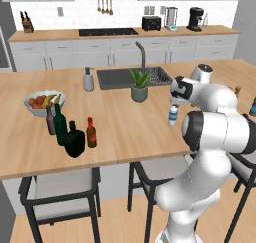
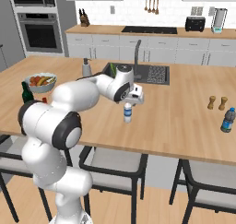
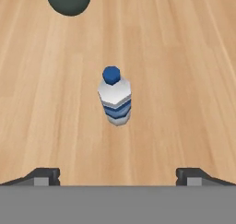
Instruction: Move the plastic bottles in the middle to the plastics group, and the glass bottles in the middle to the glass group.
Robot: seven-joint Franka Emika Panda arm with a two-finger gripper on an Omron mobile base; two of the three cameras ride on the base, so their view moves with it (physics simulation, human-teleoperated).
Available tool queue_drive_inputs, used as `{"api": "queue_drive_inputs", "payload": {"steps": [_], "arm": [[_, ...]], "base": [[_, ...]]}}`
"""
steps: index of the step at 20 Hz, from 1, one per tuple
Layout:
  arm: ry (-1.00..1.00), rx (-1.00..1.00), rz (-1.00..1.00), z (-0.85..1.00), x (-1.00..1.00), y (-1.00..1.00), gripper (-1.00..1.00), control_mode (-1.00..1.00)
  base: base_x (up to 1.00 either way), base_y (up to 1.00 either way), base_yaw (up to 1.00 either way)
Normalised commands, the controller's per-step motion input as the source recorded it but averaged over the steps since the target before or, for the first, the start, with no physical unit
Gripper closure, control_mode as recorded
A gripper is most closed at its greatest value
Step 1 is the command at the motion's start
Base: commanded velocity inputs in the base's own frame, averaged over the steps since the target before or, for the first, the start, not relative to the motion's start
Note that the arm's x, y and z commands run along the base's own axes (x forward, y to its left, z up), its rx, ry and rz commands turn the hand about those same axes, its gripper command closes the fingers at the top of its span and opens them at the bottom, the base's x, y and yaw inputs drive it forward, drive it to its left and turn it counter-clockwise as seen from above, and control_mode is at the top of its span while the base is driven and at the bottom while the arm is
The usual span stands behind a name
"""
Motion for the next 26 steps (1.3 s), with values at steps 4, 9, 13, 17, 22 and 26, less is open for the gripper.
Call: {"api": "queue_drive_inputs", "payload": {"steps": [4, 9, 13, 17, 22, 26], "arm": [[-0.01, 0.0, 0.0, -0.07, 0.2, 0.0, -1.0, -1.0], [0.0, 0.0, 0.0, -0.16, 0.23, 0.04, -1.0, -1.0], [0.0, 0.0, 0.0, -0.15, 0.27, 0.0, -1.0, -1.0], [0.0, 0.0, 0.0, -0.06, 0.23, 0.0, -1.0, -1.0], [0.0, 0.0, 0.0, -0.06, 0.25, 0.0, -1.0, -1.0], [0.0, 0.0, 0.0, -0.13, 0.19, 0.0, -1.0, -1.0]], "base": [[0.0, 0.0, 0.0], [0.0, 0.0, 0.0], [0.0, 0.0, 0.0], [0.0, 0.0, 0.0], [0.0, 0.0, 0.0], [0.0, 0.0, 0.0]]}}
